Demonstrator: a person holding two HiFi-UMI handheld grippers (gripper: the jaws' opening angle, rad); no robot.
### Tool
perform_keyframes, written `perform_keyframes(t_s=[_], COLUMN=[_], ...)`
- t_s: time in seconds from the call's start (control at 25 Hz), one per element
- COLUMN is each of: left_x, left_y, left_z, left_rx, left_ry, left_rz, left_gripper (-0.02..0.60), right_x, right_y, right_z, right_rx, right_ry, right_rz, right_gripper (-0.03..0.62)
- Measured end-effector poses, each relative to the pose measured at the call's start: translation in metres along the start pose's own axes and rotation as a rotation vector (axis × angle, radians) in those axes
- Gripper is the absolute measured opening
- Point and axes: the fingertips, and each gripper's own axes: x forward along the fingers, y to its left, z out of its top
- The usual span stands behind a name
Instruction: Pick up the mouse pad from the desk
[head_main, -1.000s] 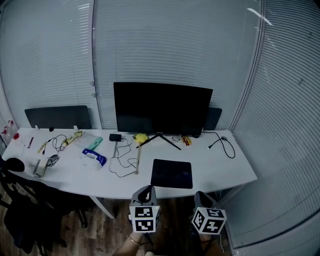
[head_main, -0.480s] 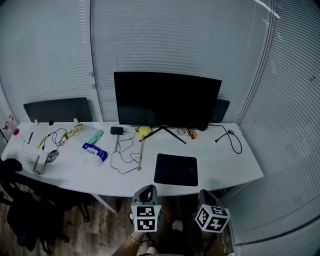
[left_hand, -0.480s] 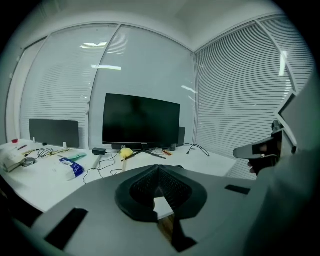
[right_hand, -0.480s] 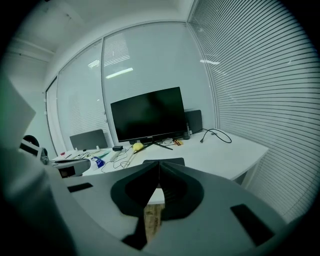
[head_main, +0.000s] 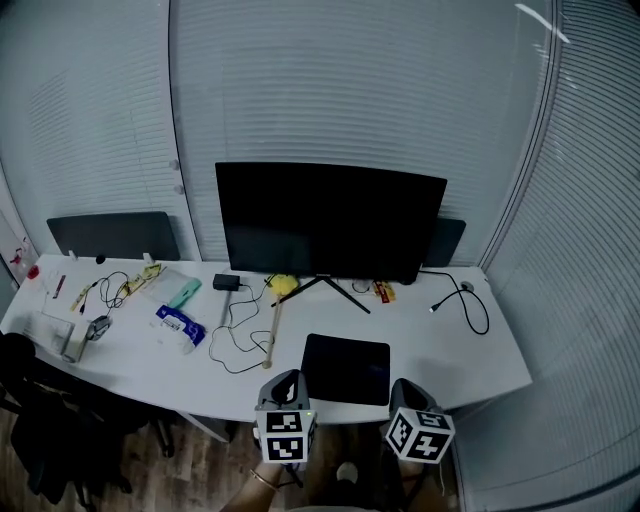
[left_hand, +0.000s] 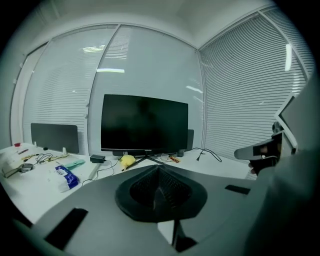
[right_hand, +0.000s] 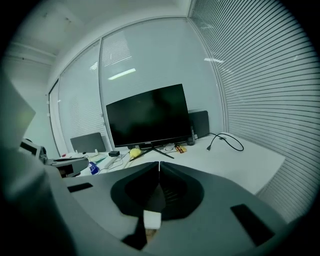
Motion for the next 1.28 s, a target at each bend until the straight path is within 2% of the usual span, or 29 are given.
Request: perform_keyframes(t_s=[0.52,0.88,1.28], left_x=[0.091,0.119,0.137], left_y=[-0.017,-0.012,0.006], left_z=[0.035,0.026,0.009], left_rx=[-0.01,-0.036,-0.068], left_ry=[0.025,0.076,0.114], left_rz=[0.081,0.145,0.112], left_gripper=[0.005,0.005,0.005], right_x=[0.093,0.139,0.152], right_y=[-0.05,-0.051,-0.049], right_z=[0.057,0.053,0.04], right_rx=[-0.031,-0.04,-0.036], right_ry=[0.039,0.095,0.12], right_rz=[0.077,0.139,0.088], right_gripper=[0.034,0.034,0.034])
